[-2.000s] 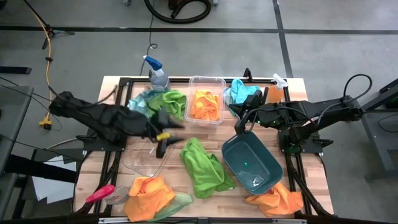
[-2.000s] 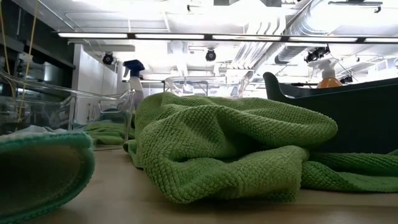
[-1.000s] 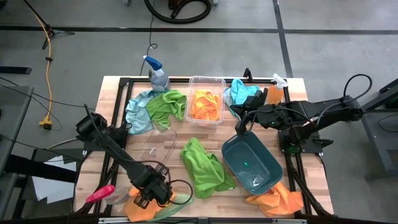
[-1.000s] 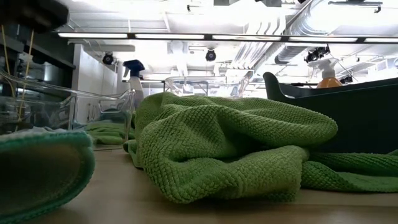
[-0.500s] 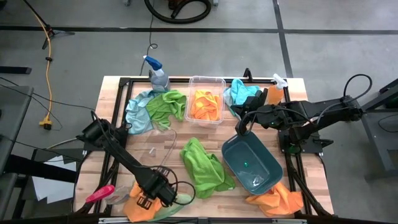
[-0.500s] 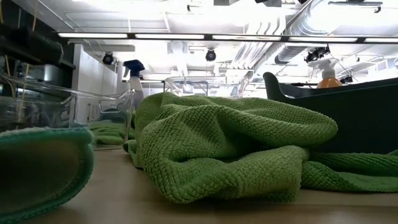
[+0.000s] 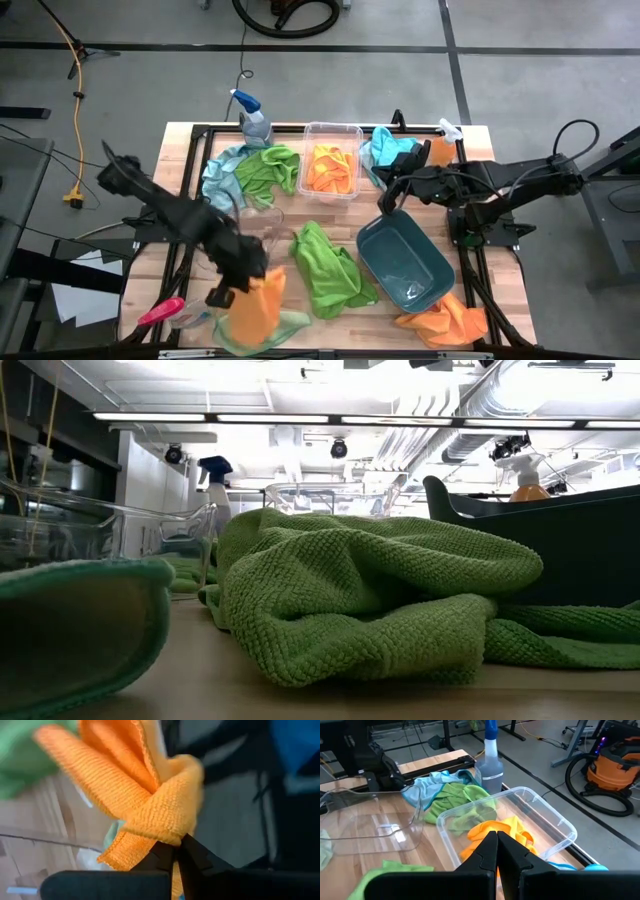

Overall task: Sort microfiber towel by color & place in baskets
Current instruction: Put the orange microfiber towel into the top transparent bin

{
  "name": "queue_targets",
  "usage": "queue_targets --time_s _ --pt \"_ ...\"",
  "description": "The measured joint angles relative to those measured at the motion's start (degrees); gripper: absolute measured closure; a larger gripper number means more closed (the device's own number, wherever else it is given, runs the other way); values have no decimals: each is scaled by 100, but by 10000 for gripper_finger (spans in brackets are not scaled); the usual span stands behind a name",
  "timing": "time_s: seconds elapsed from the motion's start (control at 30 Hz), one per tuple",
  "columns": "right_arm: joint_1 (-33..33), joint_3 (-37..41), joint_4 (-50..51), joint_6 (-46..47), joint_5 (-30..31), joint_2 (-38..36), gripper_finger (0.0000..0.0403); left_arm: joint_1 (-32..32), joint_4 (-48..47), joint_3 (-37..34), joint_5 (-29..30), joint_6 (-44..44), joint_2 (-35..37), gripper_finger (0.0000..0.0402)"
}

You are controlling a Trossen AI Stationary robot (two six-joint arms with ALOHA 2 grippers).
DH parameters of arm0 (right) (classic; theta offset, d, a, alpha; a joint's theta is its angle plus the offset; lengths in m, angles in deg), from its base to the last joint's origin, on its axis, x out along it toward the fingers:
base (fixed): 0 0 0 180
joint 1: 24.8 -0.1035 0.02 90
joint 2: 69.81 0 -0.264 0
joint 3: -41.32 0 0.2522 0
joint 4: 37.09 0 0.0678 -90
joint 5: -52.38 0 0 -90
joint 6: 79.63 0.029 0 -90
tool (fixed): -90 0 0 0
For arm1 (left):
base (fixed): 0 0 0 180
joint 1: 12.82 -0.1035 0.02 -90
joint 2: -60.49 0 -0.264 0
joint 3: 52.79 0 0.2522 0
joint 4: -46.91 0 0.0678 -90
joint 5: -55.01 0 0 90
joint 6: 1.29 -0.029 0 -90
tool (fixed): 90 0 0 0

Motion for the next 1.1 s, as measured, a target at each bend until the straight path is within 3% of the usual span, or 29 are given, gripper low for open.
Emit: queue_targets --time_s 0.3,0.47,0.67,0.87,1.1 --pt "171 0 -2 0 -10 0 402 -554 76 915 79 363 492 401" --pt "190 0 -195 28 -108 0 402 -703 156 1120 639 -171 422 401" --pt "184 -2 -1039 -273 -935 0 402 -1389 1158 1086 1439 -1529 419 401" --pt "183 -2 -1745 -614 -1922 0 402 -2300 2405 1054 1455 -2526 419 401" --pt "64 -2 -2072 -753 -2564 -92 402 -2909 2792 546 990 -2547 715 401"
